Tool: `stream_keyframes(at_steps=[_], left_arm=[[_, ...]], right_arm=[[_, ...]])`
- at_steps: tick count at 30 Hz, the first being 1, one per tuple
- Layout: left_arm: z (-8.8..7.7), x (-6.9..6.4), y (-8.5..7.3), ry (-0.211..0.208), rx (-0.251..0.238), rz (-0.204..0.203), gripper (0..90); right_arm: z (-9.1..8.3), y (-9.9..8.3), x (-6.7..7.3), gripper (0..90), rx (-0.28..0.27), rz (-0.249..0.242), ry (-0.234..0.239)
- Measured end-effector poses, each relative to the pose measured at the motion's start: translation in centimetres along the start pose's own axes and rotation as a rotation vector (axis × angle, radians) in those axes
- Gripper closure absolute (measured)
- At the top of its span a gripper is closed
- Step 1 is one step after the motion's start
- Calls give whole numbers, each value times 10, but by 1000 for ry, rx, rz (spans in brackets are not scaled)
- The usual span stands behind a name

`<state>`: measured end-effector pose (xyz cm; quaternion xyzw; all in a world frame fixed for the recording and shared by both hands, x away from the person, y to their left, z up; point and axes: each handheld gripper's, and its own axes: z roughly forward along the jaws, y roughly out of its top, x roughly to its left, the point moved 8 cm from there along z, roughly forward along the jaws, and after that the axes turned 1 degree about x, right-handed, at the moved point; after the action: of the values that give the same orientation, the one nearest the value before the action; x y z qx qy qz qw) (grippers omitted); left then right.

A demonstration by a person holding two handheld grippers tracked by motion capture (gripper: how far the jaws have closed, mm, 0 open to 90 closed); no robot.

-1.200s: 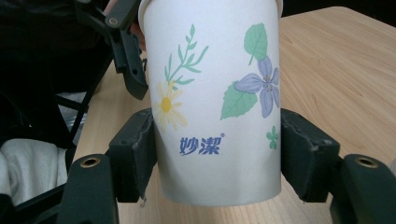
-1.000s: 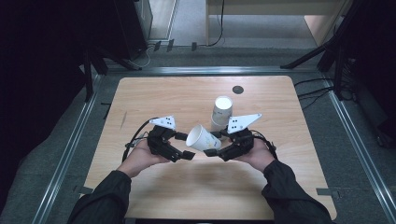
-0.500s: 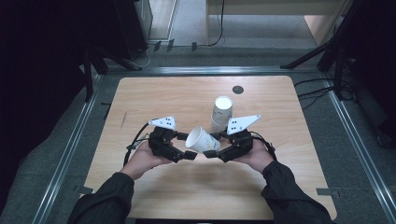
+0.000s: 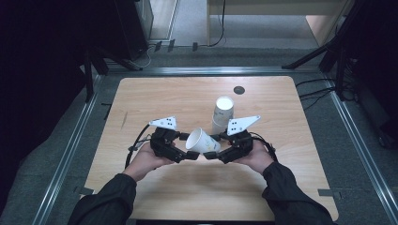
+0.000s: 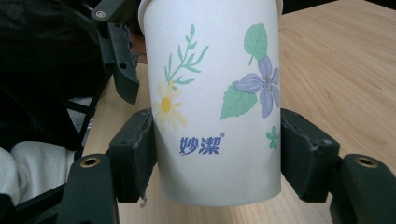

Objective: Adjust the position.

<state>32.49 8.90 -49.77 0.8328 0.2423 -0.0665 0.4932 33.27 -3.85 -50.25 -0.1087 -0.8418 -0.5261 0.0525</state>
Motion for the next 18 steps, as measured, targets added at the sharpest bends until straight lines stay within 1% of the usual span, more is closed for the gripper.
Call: stream_keyframes(at_steps=[1,4,5,6,10,16,18], left_arm=[[0,0,2,-11,-17,-15,133],[0,1,2,-8,-21,-12,133],[0,1,3,-9,-24,-12,133],[0,1,3,-9,-24,-12,134],[-2,1,5,-17,-48,-19,139],[-2,2,6,-19,-64,-23,154],[-2,2,6,-21,-64,-22,161]], right_arm=[[1,0,0,343,2,-3,3],[2,0,0,343,1,-3,3],[3,-1,1,343,4,4,13],[3,-1,1,343,4,4,13],[6,-1,2,343,7,5,18],[8,-1,3,343,6,16,28],[9,-1,3,343,6,12,27]])
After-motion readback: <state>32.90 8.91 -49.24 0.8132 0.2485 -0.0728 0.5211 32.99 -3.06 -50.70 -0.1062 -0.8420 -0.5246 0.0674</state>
